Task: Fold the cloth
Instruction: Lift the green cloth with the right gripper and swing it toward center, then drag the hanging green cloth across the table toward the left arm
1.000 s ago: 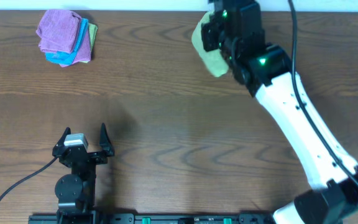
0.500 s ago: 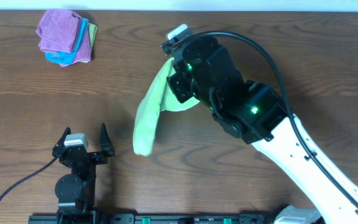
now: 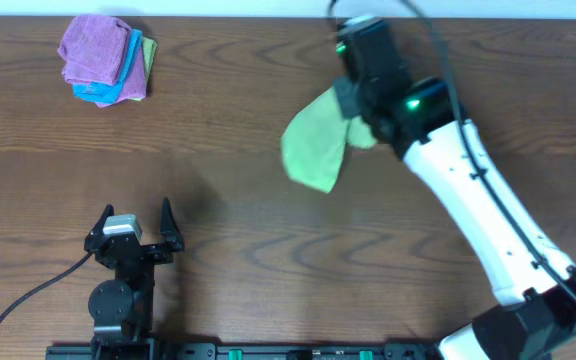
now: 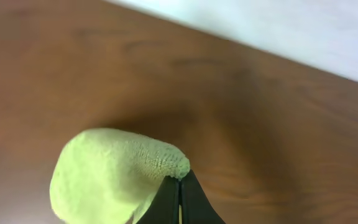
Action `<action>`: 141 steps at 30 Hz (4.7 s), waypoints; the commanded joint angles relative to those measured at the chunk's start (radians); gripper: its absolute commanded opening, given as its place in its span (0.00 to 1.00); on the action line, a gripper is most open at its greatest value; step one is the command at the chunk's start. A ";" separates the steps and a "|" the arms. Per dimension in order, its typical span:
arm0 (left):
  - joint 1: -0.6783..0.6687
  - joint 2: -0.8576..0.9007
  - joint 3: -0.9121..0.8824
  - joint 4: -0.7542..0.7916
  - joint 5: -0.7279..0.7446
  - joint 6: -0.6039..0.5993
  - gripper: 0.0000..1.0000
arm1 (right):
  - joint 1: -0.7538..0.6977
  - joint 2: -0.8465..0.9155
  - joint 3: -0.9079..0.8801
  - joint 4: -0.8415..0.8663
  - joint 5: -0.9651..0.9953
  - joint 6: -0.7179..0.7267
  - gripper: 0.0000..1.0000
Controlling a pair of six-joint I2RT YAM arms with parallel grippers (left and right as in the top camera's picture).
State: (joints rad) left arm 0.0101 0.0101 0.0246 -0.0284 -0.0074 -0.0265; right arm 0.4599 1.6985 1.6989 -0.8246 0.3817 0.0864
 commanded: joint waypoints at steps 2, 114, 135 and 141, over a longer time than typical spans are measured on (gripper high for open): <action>-0.004 -0.006 -0.020 -0.046 -0.021 -0.003 0.95 | -0.093 -0.016 0.006 0.051 0.041 0.009 0.01; -0.004 -0.006 -0.020 -0.046 -0.021 -0.003 0.95 | -0.291 0.430 0.271 -0.284 0.259 0.164 0.02; -0.004 -0.006 -0.020 -0.046 -0.021 -0.003 0.96 | 0.123 0.429 0.408 -0.425 -0.804 -0.550 0.12; -0.004 -0.006 -0.020 -0.046 -0.021 -0.003 0.95 | 0.076 0.429 0.407 -0.401 -0.554 -0.334 0.99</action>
State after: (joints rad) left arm 0.0101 0.0101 0.0246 -0.0284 -0.0074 -0.0269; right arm 0.5659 2.1334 2.0888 -1.2263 -0.2504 -0.3134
